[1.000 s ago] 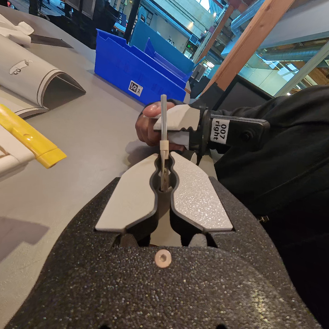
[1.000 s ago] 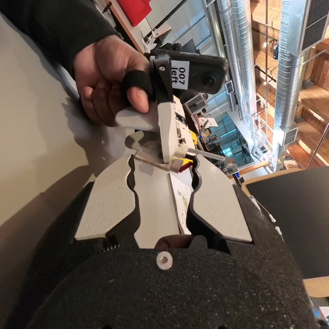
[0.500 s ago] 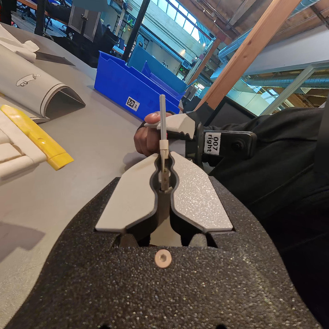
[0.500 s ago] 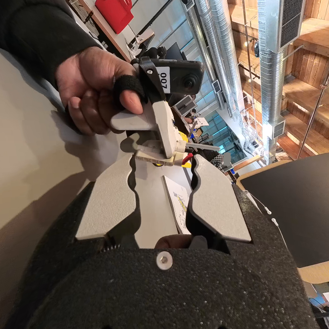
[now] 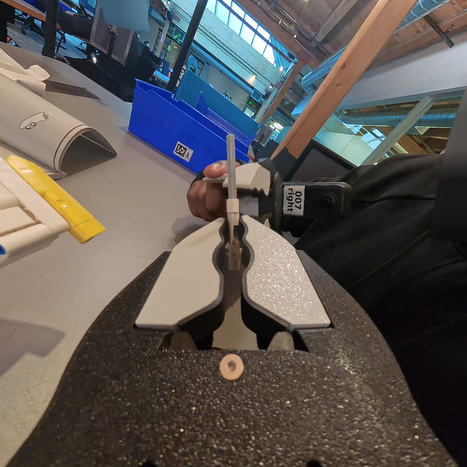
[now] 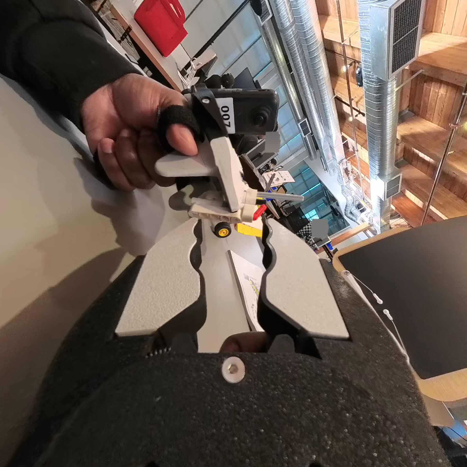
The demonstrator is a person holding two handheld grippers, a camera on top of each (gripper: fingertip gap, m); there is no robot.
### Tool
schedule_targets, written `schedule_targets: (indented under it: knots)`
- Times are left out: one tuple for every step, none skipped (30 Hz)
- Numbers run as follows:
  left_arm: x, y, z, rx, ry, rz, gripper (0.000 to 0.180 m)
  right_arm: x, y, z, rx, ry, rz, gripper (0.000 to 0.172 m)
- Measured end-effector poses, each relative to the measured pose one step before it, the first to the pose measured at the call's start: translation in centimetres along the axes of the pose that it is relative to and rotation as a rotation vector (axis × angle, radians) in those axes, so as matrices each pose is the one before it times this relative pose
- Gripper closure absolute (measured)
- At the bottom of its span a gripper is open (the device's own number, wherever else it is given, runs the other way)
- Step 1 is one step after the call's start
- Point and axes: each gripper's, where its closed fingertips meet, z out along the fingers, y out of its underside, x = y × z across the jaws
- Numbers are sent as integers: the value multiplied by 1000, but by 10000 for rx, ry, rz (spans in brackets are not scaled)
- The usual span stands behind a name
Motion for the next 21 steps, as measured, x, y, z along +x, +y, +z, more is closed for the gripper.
schedule_targets:
  knots:
    - [26, 45, 21, -24, 9, 6, 173, 49, -24, -25, 24, 11, 14, 126]
    - [7, 28, 10, -21, 14, -11, 173, -40, -54, -25, 41, -46, 8, 126]
    - [-3, 20, 7, -13, 4, -10, 173, -114, -110, -41, 78, -56, -55, 127]
    - [3, 4, 2, -6, -8, -1, 173, -157, -73, -34, 49, -49, -138, 128]
    - [3, 46, 1, -30, 6, -4, 173, -192, -3, -9, -2, -35, -180, 128]
    - [-25, 60, -3, -34, -14, -7, 173, -77, 81, 1, -39, 23, -180, 128]
    - [-2, 36, 6, -26, -12, 11, 173, -69, 54, -38, -5, -13, -134, 128]
    - [-16, 34, 26, -22, -13, 8, 173, -19, 47, -66, 13, -24, -90, 129]
    - [-13, 13, 8, -9, -14, -4, 173, 17, 61, -66, 5, -33, -37, 130]
    - [2, 59, 26, -37, 13, -6, 174, -22, 40, -61, 15, -73, 20, 131]
    - [37, 53, 33, -39, 18, 13, 174, -25, -13, -64, 40, -64, 21, 132]
    - [12, 43, 17, -30, -1, 15, 173, -12, -22, -59, 29, -41, -9, 133]
    - [-22, 6, 11, -3, -18, 3, 173, -22, 29, -32, -6, -27, -50, 133]
    - [-27, 23, -6, -16, -3, -15, 174, -29, 54, -7, -33, -16, -78, 133]
    - [1, 25, -2, -15, 4, -9, 174, -25, 38, -13, -14, -20, -84, 133]
    - [-3, 41, 15, -26, -7, 9, 174, -22, 29, -24, -4, -24, -73, 133]
    - [-8, 39, 19, -27, -18, 13, 174, -4, 45, -47, -8, -16, -76, 134]
    - [-14, 36, 17, -22, -16, 8, 174, -25, 66, -39, -25, -20, -87, 135]
    - [6, 38, 16, -24, 0, 9, 174, -13, 45, -58, -12, -19, -75, 136]
    - [-3, 25, 15, -18, -2, 8, 174, 0, 26, -37, -10, 0, -56, 137]
    - [-14, 8, 2, -9, -9, -2, 174, -16, 25, -27, -15, -8, -37, 137]
